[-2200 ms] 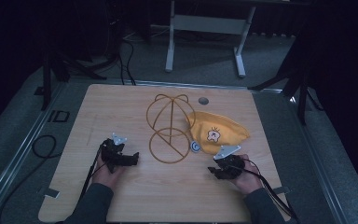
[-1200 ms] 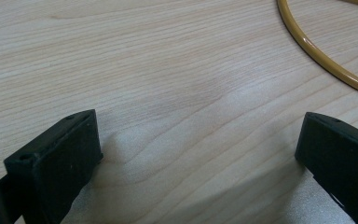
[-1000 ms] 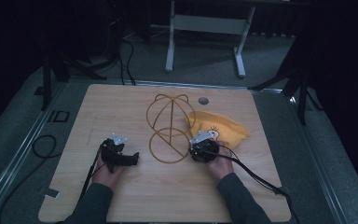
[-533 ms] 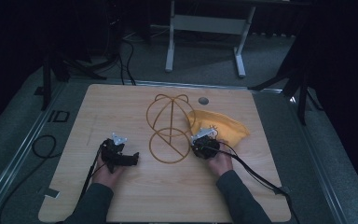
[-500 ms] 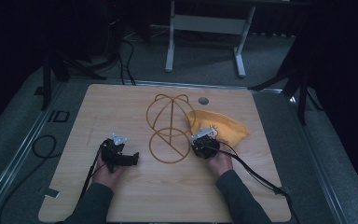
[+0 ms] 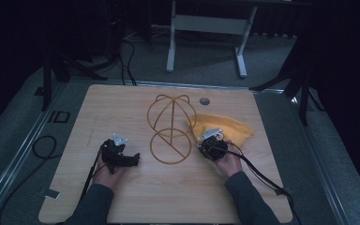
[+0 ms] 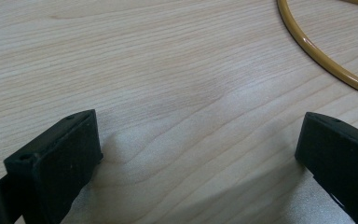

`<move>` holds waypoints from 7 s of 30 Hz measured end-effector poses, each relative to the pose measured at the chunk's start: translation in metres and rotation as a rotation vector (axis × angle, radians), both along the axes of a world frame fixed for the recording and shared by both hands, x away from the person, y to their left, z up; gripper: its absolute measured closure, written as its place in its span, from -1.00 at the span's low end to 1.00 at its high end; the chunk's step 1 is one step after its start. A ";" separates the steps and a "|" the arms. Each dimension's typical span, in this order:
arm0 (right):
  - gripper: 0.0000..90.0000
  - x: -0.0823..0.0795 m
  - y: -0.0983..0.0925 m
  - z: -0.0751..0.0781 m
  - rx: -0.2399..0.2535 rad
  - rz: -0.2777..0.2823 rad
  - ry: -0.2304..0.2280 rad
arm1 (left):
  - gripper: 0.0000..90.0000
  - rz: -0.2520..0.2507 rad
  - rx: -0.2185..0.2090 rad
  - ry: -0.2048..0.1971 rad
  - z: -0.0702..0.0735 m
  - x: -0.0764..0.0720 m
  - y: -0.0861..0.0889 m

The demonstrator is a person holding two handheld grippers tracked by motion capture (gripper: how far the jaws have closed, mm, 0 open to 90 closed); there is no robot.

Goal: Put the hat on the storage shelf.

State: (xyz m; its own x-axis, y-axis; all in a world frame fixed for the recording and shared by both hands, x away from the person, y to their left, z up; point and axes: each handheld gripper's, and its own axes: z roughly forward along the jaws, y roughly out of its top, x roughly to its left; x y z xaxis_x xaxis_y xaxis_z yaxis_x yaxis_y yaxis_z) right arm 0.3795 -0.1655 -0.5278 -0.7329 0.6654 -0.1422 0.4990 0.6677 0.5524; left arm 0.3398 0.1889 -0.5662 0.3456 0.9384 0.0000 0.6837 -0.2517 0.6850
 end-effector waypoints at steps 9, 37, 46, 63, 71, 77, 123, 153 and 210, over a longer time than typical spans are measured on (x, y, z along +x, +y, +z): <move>0.87 -0.010 -0.012 0.025 -0.009 0.037 0.006 | -1.00 0.000 0.000 0.000 0.000 0.000 0.000; 0.86 -0.030 -0.024 0.068 -0.015 0.124 -0.008 | -1.00 0.001 -0.001 -0.001 0.000 0.000 0.000; 0.86 -0.035 -0.026 0.086 -0.028 0.140 -0.035 | -1.00 -0.001 0.001 0.002 0.000 0.000 0.000; 0.86 -0.040 -0.043 0.127 -0.020 0.131 -0.087 | -1.00 0.000 0.002 0.002 0.000 0.000 0.000; 0.87 -0.041 -0.051 0.147 -0.028 0.133 -0.097 | -1.00 0.000 0.002 0.002 0.000 0.000 0.000; 0.87 -0.040 -0.058 0.159 -0.020 0.122 -0.105 | -1.00 0.000 0.001 0.001 0.000 0.000 0.000; 0.52 0.008 -0.059 0.136 0.036 0.078 -0.002 | -1.00 0.000 0.001 -0.001 0.000 0.000 0.000; 0.16 0.007 -0.082 0.141 -0.070 0.109 0.055 | -1.00 0.000 0.001 -0.001 0.000 0.000 0.000; 0.85 0.028 -0.063 0.110 -0.326 0.245 0.133 | -1.00 -0.001 0.002 -0.002 0.000 0.000 0.000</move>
State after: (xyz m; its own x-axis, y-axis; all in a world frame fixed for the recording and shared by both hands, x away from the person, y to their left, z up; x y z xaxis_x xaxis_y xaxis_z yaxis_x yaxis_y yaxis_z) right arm 0.4070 -0.2286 -0.4173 -0.8898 0.4054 -0.2096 0.3569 0.9043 0.2341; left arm 0.3400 0.1890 -0.5662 0.3465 0.9381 0.0023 0.6820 -0.2536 0.6859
